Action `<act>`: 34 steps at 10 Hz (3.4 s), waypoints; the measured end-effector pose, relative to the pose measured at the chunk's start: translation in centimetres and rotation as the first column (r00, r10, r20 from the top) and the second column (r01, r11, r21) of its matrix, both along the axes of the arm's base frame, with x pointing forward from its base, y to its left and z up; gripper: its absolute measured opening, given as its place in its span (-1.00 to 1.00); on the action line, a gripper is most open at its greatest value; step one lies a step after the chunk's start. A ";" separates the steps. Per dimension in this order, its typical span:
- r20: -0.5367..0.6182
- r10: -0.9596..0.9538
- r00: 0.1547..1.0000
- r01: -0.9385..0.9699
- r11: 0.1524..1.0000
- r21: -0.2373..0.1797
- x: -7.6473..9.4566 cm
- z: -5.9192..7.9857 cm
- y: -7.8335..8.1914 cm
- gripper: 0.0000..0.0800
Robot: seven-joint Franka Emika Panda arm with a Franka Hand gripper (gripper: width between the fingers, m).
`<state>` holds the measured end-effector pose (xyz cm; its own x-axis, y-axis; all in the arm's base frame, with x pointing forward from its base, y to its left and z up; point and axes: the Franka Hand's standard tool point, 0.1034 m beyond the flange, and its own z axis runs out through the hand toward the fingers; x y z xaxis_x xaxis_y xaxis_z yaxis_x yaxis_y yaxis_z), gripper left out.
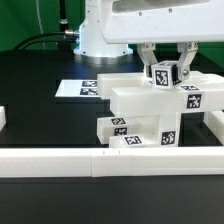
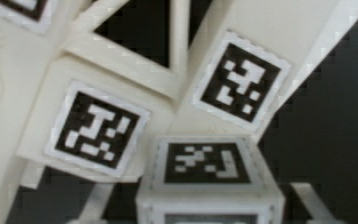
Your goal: Assemble chair
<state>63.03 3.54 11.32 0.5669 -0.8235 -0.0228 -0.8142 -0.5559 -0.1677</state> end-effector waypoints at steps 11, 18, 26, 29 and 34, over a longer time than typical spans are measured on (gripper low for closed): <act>-0.078 -0.431 0.899 0.437 0.896 0.084 -0.1 -0.6 1.2 0.59; -0.055 0.291 0.955 -0.291 0.957 0.007 0.1 0.7 1.3 0.62; -0.084 0.889 0.449 -0.891 0.439 -0.119 0.6 0.7 0.5 0.62; -0.095 0.951 0.296 -0.951 0.284 -0.124 0.5 0.7 0.4 0.62; -0.047 0.929 0.367 -0.927 0.361 -0.103 0.3 0.3 -0.4 0.12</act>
Offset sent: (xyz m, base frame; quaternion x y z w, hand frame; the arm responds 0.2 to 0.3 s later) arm -0.0135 -0.0042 -0.0114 -0.0185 0.0010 0.3330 0.9427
